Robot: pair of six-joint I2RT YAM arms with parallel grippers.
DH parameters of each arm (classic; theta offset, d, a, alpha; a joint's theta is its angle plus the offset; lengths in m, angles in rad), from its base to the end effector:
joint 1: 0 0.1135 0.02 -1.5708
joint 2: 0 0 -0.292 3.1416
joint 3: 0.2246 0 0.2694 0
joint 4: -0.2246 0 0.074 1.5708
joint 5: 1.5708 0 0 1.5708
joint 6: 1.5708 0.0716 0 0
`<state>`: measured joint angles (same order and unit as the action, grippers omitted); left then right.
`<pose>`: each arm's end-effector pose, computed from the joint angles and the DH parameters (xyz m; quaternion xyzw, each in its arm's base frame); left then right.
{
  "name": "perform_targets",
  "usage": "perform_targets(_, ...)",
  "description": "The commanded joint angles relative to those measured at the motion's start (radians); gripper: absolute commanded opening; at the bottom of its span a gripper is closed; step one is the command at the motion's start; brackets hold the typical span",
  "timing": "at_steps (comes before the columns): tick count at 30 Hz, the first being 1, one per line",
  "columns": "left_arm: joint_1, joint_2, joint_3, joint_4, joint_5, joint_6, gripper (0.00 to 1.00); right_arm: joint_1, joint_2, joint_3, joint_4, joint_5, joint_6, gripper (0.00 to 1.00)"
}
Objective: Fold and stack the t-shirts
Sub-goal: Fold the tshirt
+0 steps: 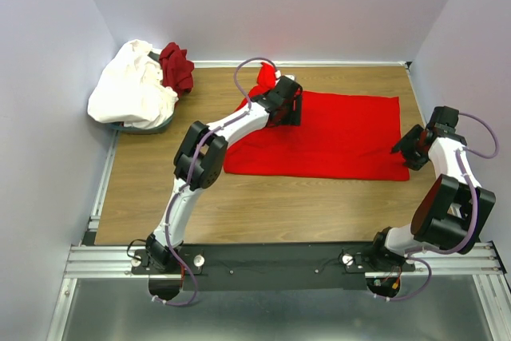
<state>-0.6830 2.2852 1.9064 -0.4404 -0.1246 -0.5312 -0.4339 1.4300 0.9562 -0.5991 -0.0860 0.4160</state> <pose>0.4528 -0.3570 0.1868 0.0476 0.9275 -0.1614 0.3339 0.2834 -0.1245 0.2085 0.3896 0.8865 0.0395 0.2465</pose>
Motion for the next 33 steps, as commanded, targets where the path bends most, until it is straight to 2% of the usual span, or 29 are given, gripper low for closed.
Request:
perform_targets(1,-0.004,-0.041,-0.009,-0.015,-0.047,0.014,0.81,-0.008,0.015,0.015,0.009,-0.024,-0.022,0.61)
perform_targets(10,0.0,-0.096,-0.101,-0.003,-0.043,-0.006,0.82,-0.006,0.012,0.018,0.009,-0.032,-0.025,0.61)
perform_targets(15,0.003,-0.153,-0.22,0.045,-0.036,-0.016,0.82,-0.006,0.004,0.019,0.01,-0.057,-0.031,0.62)
perform_targets(19,0.005,-0.255,-0.325,0.092,-0.055,-0.023,0.82,0.02,-0.017,0.019,0.015,-0.08,-0.042,0.62)
perform_targets(24,0.014,-0.363,-0.498,0.173,-0.05,-0.052,0.83,0.101,-0.046,0.033,0.018,-0.08,-0.039,0.64)
perform_targets(33,0.042,-0.38,-0.694,0.275,-0.014,-0.082,0.84,0.296,0.017,0.033,0.048,-0.058,0.017,0.65)
